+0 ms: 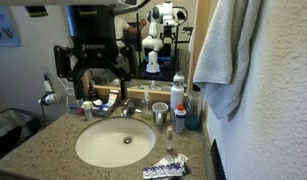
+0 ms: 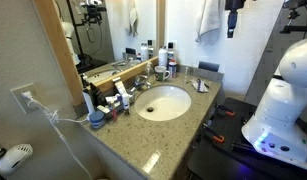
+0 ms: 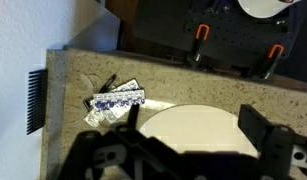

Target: Move the spray bottle to the left side of the sink

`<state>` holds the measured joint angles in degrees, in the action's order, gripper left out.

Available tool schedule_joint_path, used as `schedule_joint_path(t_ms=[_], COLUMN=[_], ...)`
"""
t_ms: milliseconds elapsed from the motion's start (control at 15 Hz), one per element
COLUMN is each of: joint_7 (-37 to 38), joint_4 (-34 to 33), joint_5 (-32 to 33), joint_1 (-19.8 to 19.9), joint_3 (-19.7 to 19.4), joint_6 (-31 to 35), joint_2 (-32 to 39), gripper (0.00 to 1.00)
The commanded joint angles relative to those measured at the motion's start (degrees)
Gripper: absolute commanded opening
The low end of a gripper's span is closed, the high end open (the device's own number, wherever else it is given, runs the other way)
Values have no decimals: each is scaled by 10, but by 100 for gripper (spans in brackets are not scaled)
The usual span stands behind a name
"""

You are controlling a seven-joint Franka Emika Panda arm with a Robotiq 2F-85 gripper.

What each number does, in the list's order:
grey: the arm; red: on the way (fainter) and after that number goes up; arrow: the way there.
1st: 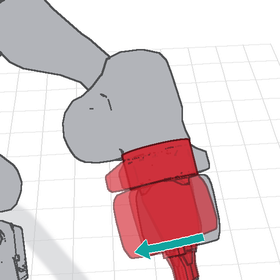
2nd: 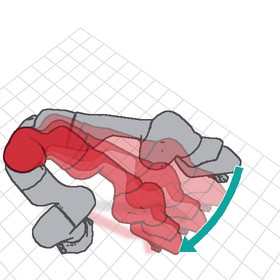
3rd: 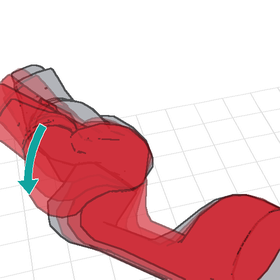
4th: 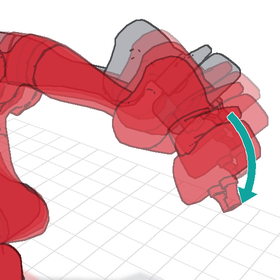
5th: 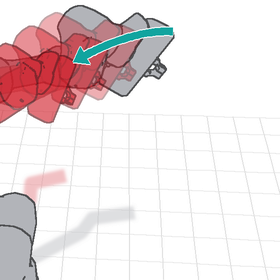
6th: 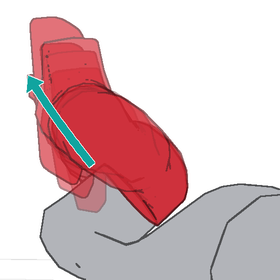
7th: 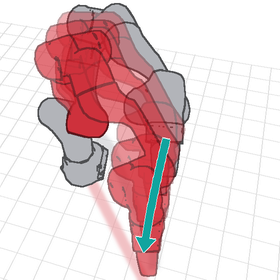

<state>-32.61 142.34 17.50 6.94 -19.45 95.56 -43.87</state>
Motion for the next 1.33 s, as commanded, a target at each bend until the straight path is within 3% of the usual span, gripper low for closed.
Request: schedule_joint_path(t_ms=[0,333,600,933,1267], joint_7=[1,79,165,267,332], joint_4=[-1,-12,-15,-24,-54], joint_5=[1,-35,-81,-86,-94], joint_1=[-2,3,15,39,58], joint_3=[-1,-20,-23,7,21], joint_6=[-1,70,212,400,496], joint_2=[0,70,153,281,399], gripper=[100,100,100,100,100])
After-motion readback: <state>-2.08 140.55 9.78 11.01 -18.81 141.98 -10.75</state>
